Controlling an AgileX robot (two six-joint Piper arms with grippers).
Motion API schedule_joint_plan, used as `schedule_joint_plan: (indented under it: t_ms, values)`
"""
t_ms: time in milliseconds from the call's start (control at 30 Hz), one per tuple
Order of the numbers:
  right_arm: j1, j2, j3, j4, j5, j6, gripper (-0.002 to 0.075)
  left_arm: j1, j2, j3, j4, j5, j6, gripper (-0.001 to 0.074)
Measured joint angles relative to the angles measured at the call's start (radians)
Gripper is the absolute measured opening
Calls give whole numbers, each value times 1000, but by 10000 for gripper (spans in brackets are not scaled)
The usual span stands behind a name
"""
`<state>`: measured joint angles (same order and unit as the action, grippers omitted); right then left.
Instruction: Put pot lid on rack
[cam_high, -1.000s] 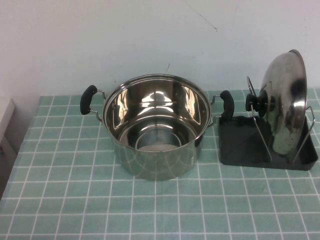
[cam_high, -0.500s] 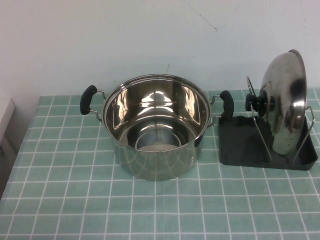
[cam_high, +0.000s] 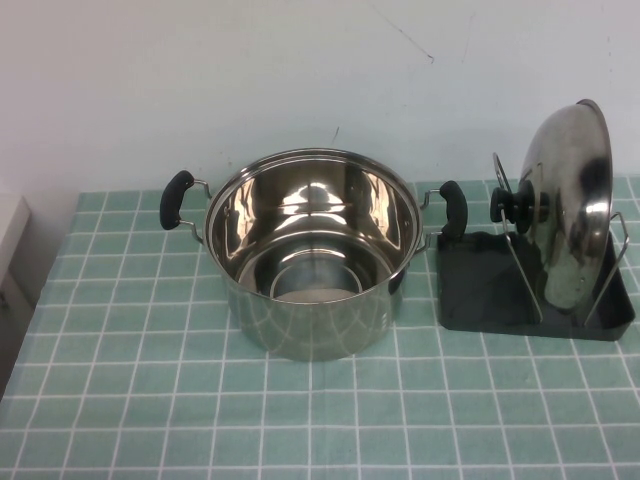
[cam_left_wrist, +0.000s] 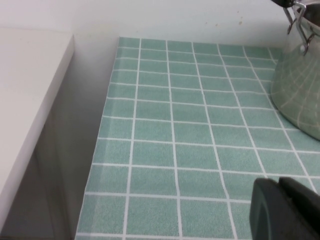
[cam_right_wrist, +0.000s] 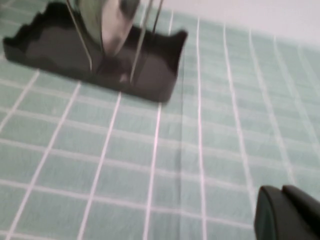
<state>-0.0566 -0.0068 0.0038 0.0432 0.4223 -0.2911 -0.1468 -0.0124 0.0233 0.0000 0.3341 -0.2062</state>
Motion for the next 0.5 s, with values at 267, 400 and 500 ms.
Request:
schedule_joint_plan:
  t_ms: [267,400,500]
  values:
    - [0,-5,12,-28,-31,90,-3,0,0,0,0,1,0,-2]
    - [0,-5,12,-29,-32,91,-3,0,0,0,0,1,0,-2]
    - [0,-5,12,-30,-33,92,-3,0,0,0,0,1,0,-2]
